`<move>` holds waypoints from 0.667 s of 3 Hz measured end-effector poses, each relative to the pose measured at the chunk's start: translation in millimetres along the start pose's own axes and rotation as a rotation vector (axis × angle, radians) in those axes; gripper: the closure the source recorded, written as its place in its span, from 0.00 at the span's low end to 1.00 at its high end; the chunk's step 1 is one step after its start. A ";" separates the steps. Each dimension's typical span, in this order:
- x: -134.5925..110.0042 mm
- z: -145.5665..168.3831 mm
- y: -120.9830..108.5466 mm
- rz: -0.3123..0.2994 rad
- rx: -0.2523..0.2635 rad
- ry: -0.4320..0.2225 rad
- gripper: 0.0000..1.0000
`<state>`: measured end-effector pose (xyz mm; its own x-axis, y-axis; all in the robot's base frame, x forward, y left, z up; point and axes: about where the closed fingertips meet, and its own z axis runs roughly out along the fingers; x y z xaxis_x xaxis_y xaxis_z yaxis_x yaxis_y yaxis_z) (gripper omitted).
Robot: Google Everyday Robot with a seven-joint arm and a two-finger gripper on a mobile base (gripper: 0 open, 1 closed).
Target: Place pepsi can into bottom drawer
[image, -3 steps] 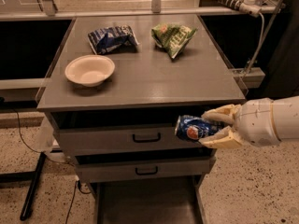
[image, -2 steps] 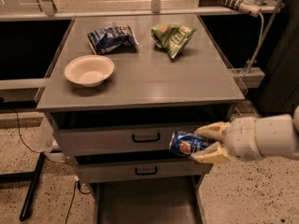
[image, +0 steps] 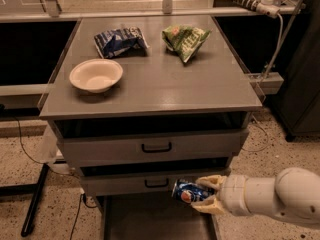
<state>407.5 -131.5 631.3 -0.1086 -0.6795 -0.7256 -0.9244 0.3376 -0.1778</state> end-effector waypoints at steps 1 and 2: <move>40.0 43.4 7.5 0.015 0.028 -0.008 1.00; 86.9 90.9 7.9 0.067 0.021 0.002 1.00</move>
Offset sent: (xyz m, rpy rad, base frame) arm 0.0329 -0.0062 -0.1826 0.0108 0.0613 -0.0962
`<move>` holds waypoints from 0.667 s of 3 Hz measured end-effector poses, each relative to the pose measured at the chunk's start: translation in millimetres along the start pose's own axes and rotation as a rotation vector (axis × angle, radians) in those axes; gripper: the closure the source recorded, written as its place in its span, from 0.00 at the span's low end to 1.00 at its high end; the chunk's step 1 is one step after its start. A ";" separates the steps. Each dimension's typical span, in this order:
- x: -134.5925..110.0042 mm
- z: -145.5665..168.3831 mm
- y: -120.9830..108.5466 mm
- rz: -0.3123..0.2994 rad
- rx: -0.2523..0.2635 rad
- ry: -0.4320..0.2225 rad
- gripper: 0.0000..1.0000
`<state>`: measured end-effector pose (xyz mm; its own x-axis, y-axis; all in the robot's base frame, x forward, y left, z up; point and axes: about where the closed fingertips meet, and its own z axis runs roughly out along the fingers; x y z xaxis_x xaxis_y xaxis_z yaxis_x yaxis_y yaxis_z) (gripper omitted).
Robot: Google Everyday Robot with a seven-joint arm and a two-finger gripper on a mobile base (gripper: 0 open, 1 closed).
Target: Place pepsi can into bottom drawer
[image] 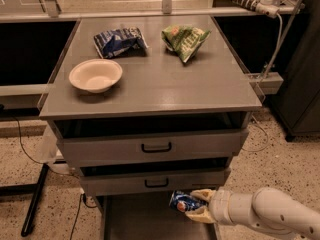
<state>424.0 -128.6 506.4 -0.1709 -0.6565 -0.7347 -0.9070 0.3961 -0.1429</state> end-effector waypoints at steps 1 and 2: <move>3.2 8.6 0.8 0.006 -0.015 -0.006 1.00; 29.2 43.7 -2.1 0.002 -0.016 0.038 1.00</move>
Offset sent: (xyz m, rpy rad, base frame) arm 0.0574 0.0089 -0.1089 -0.1325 -0.0135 -0.0480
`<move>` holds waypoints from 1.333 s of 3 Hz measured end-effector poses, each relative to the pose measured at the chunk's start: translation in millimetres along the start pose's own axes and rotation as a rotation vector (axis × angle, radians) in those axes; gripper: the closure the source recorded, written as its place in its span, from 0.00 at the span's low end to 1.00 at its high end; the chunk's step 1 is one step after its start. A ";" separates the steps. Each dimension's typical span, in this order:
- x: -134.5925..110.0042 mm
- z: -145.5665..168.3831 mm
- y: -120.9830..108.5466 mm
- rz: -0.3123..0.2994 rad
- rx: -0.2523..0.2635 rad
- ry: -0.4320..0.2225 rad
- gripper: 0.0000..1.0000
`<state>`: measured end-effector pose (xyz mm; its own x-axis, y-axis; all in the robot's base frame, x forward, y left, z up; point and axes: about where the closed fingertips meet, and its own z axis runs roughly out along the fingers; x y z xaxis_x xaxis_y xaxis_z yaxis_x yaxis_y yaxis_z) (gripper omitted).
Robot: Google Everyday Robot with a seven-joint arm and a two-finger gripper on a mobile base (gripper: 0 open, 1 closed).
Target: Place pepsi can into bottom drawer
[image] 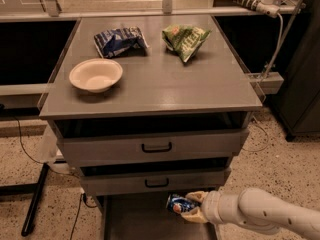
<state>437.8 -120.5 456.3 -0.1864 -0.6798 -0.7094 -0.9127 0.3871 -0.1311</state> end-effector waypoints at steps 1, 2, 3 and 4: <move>25.2 45.6 -23.2 -0.027 0.056 0.034 1.00; 49.4 86.5 -36.1 -0.069 0.088 0.010 1.00; 73.4 114.2 -36.7 -0.116 0.090 -0.046 1.00; 93.0 120.8 -23.8 -0.169 0.070 -0.097 1.00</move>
Offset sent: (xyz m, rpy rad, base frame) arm 0.0813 0.0075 -0.1529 -0.0395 -0.1729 -0.0069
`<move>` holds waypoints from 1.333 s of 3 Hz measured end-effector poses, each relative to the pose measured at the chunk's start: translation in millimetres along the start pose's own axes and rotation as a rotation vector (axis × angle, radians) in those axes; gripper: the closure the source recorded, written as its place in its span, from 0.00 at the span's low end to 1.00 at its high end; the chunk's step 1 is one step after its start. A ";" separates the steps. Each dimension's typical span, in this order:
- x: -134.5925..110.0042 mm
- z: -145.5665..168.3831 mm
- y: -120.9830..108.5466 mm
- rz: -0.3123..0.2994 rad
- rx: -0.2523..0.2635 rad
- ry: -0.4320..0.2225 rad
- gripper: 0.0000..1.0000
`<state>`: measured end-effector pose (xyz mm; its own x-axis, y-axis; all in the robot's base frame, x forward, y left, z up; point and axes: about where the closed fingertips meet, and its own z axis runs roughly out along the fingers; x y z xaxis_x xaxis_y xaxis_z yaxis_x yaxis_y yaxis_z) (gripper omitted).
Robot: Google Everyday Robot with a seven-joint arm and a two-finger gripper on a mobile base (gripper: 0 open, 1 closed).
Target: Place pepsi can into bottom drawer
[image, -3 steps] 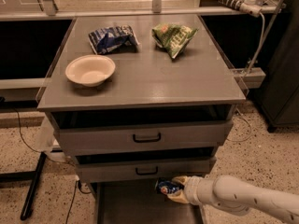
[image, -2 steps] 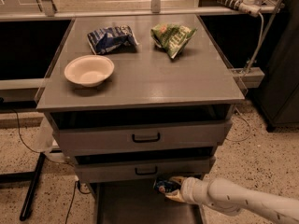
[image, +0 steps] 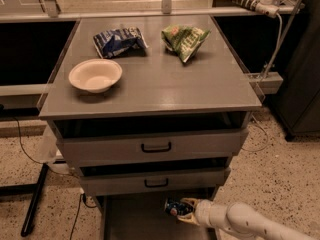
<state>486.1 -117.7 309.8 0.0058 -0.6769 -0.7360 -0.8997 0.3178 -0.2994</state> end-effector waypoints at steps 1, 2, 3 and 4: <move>19.0 9.2 5.2 -0.010 -0.025 -0.040 1.00; 20.4 10.2 3.2 -0.009 -0.027 -0.046 1.00; 24.2 16.1 7.8 0.001 -0.039 -0.035 1.00; 54.2 36.5 27.5 0.040 -0.075 -0.023 1.00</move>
Offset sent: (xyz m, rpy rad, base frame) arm -0.0012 -0.0039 -0.0179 0.0266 -0.0016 0.0313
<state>477.6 -121.5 239.5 -0.0215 -0.6489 -0.7606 -0.9296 0.2930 -0.2237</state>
